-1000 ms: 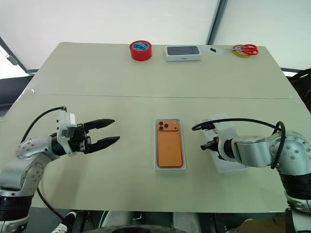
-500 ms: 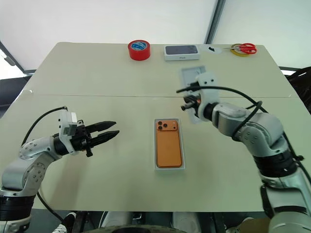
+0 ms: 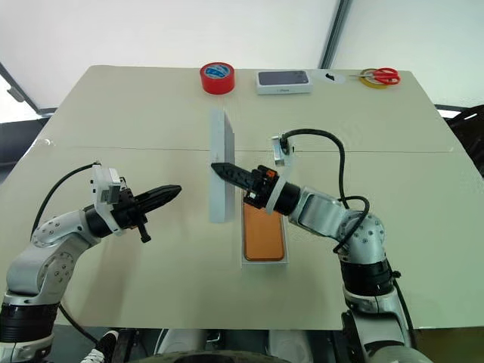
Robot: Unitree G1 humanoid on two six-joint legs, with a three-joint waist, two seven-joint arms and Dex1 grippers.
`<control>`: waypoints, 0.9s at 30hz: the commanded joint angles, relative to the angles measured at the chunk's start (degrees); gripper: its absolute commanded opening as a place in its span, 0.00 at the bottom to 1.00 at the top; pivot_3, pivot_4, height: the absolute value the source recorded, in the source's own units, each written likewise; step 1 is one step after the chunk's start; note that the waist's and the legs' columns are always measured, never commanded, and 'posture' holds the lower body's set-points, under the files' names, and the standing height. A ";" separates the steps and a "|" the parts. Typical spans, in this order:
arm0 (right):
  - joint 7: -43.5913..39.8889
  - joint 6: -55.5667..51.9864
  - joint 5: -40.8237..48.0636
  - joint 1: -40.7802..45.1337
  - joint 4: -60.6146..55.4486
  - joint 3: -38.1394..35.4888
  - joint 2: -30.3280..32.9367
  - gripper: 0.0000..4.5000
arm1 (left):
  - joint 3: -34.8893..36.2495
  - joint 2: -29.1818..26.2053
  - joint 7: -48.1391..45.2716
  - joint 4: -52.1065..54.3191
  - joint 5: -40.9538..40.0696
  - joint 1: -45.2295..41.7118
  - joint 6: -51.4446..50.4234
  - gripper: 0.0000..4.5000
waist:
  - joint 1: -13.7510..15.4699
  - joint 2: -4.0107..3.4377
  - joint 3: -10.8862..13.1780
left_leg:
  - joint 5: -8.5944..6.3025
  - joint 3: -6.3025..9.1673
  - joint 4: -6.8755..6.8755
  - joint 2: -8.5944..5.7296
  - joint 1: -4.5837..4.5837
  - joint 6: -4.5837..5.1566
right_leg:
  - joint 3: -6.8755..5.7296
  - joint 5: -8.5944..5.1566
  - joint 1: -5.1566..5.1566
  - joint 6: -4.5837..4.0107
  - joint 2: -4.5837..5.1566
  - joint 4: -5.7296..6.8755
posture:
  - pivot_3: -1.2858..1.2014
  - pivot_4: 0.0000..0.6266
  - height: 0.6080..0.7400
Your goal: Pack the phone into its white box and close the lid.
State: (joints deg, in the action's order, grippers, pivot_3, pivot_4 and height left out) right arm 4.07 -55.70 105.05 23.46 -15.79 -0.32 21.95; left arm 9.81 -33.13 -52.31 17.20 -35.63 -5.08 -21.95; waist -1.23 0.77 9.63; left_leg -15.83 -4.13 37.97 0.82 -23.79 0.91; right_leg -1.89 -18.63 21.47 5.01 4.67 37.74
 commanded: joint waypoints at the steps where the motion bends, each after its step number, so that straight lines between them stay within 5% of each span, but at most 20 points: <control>1: -1.28 -5.39 7.95 -1.86 -2.19 3.38 4.97 0.00 | 0.77 -0.38 -0.23 2.19 -1.44 0.30 -0.14 0.01 | 0.03 0.00 0.00 | 0.00 0.00 -0.01 0.00 0.00 0.00 | 0.00 0.00 0.00 0.00 0.00 -0.01 | 0.52 0.24 0.92; 18: -2.22 -7.40 3.89 -2.10 12.29 7.35 4.39 0.00 | -8.14 1.81 -2.15 4.69 1.63 4.99 0.94 0.01 | 0.32 0.00 -0.01 | -0.02 0.00 0.01 0.00 -0.03 0.03 | 0.01 0.00 -0.03 -0.01 0.01 -0.12 | 0.52 0.24 0.92; 27: 5.87 -5.63 7.95 2.20 13.19 3.45 -3.67 0.00 | -6.18 2.84 -1.01 3.65 -1.34 2.45 -1.04 0.01 | 0.13 -0.07 0.01 | -0.01 0.00 -0.01 0.01 -0.26 0.01 | 0.01 0.00 0.23 0.00 0.01 -0.07 | 0.52 0.24 0.92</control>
State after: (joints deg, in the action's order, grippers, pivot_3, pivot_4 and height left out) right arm 9.56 -61.02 111.06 25.37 0.00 4.18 18.69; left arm 1.62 -29.72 -52.93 20.04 -35.43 -2.16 -22.73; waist -1.11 0.70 9.63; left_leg -15.85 -4.13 37.98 0.83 -24.15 0.92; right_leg -1.88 -18.62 21.77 5.01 4.68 37.67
